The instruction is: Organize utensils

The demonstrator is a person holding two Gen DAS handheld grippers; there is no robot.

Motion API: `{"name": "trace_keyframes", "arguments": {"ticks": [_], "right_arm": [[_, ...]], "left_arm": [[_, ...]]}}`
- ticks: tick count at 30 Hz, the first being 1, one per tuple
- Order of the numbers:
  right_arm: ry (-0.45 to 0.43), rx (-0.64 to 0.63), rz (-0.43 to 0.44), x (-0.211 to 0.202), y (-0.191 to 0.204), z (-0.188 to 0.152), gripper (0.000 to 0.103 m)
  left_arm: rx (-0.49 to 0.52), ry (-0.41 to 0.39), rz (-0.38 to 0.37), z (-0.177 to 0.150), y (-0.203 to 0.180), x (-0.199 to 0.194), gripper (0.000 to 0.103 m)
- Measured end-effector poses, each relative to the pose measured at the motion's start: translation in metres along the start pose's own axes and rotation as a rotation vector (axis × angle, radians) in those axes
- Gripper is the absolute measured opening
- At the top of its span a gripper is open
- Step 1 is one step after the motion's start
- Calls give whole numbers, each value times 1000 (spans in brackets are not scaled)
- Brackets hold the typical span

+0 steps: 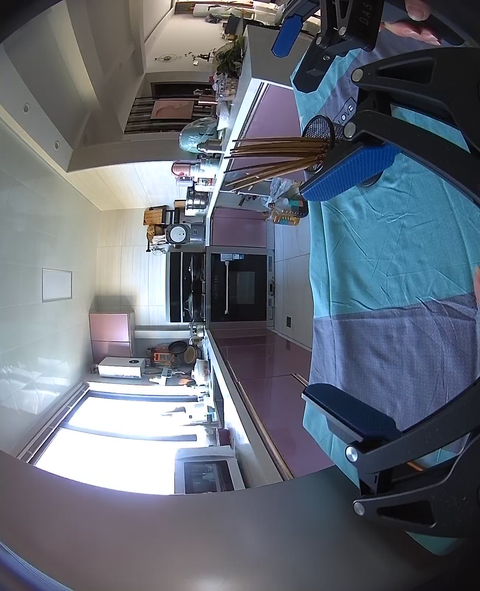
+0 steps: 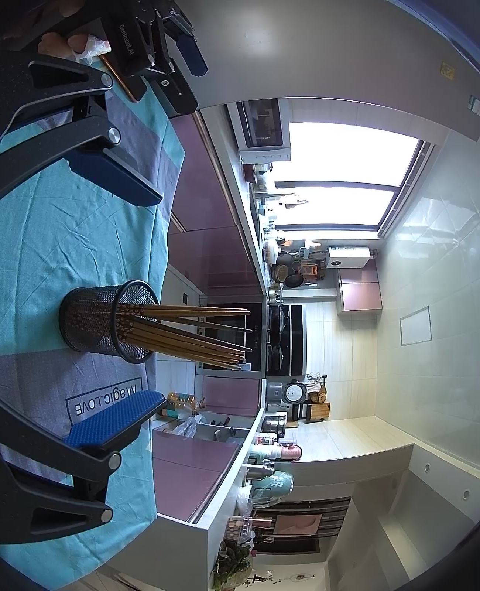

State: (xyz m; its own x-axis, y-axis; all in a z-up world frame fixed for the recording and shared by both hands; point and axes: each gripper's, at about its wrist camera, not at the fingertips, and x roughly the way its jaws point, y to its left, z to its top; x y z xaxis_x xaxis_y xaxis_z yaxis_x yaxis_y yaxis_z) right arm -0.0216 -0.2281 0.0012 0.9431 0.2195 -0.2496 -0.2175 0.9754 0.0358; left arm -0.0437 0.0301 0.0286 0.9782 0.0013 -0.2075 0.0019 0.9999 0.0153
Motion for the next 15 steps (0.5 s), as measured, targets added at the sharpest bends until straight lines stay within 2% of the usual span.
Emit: {"name": "trace_keyframes", "arguments": {"ticks": [15], "right_arm": [[-2,4,1,0,0,0,97]], "left_arm": [[-1,0,0,0,0,0,97]]}}
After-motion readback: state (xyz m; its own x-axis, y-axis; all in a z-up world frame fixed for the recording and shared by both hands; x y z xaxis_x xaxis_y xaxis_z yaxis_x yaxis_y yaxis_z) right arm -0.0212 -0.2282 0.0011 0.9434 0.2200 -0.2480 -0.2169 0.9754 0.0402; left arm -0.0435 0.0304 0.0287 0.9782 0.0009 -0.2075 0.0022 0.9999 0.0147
